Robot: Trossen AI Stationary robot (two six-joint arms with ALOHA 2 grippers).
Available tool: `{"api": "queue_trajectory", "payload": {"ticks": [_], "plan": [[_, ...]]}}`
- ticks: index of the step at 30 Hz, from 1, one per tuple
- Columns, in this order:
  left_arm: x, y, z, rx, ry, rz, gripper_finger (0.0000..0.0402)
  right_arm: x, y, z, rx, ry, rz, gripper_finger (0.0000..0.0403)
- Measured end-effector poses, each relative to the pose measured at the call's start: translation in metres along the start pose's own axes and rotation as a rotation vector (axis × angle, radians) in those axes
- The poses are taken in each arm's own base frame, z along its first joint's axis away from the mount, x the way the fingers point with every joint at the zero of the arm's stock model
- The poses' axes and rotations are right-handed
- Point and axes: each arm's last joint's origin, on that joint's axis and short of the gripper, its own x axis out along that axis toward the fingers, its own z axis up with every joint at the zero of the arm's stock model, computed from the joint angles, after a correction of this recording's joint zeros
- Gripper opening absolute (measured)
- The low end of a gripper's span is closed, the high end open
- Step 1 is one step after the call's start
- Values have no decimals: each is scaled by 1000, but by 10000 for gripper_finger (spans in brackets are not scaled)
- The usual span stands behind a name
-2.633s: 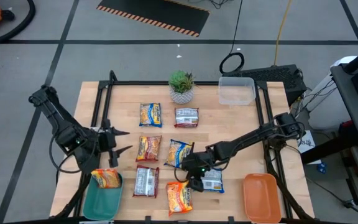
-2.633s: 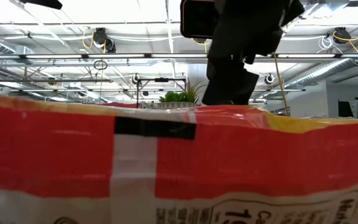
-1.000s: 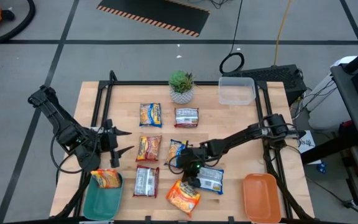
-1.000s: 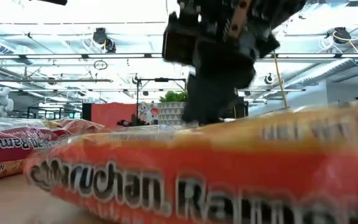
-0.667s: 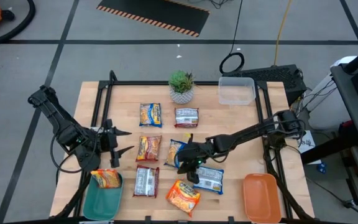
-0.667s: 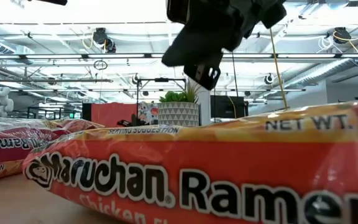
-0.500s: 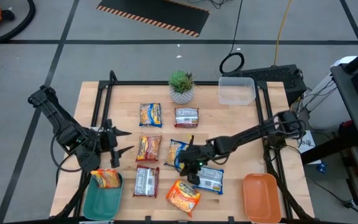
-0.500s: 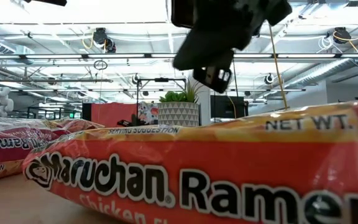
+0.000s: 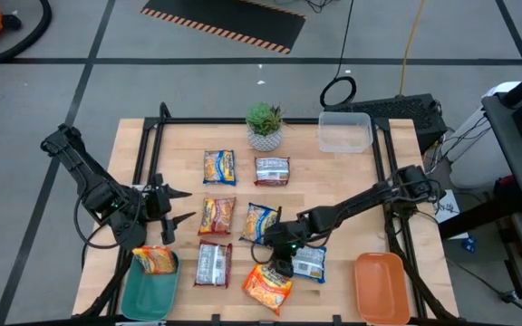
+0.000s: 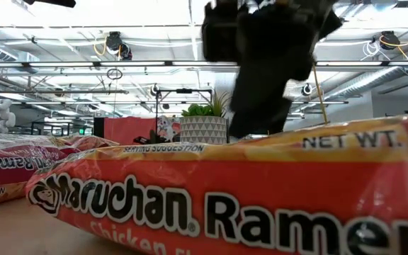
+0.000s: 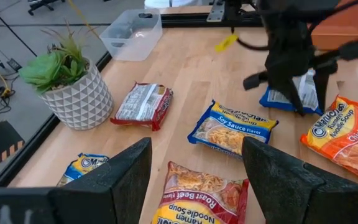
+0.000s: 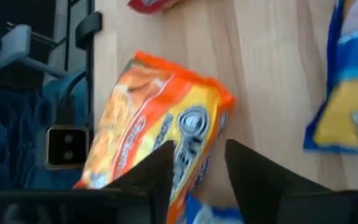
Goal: Sort Maruchan noodles
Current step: Put the orange noodle pack into the green bin
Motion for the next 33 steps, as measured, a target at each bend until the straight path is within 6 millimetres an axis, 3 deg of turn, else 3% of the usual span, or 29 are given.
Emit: {"api": "queue_trajectory", "payload": {"ticks": [7, 15, 21, 33], "plan": [[0, 0, 0, 34, 0, 0, 255, 27, -12, -2, 33, 57, 116, 208], [0, 0, 0, 81, 0, 0, 255, 50, -25, -3, 82, 79, 206, 207], [0, 0, 0, 109, 0, 0, 255, 54, -34, 0, 100, 79, 228, 167], [0, 0, 0, 121, -2, -1, 255, 48, -32, 2, 51, 60, 221, 34]]}}
